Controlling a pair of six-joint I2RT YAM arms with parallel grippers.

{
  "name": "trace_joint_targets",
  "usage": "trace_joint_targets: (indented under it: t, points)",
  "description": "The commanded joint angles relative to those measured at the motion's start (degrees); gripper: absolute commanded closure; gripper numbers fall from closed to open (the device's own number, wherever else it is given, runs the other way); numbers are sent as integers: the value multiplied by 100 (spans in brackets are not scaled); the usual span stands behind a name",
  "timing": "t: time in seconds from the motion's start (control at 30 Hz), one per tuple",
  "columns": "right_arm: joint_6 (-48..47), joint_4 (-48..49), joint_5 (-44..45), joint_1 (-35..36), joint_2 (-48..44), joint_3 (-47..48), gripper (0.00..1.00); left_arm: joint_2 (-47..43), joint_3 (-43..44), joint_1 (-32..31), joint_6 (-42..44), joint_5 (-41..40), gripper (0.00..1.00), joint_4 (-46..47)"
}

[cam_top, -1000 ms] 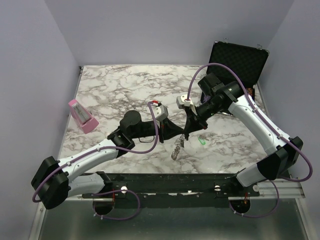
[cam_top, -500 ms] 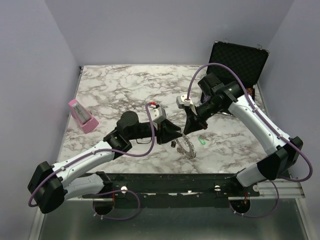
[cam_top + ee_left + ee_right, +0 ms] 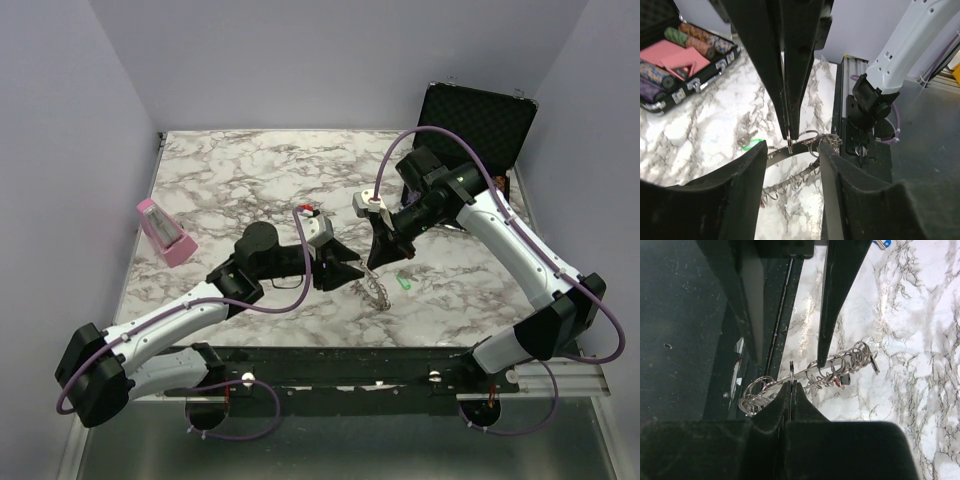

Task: Put the keys on the keyring

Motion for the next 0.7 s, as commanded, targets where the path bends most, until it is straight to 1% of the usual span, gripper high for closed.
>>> trace_joint_targets:
  t: [0.0,0.13,0.4,0.5,0.67]
  points:
    - [59,-209,-245,47,-41,7,99,178,216,-9,-56,-20,50,-85]
    - [59,-200,-254,47,-32,7,99,222,198,-9,-83,-11,57,56]
    - [42,-209,-271,47,-15,-10,99,292,216,0,-109,-29,59,188]
    - [50,-209,-280,47,-15,-2,99,319,251,0,-127,-3,63,223]
    - [42,-235,-280,47,20,25,99,371,268,-9,-118,103,80,197]
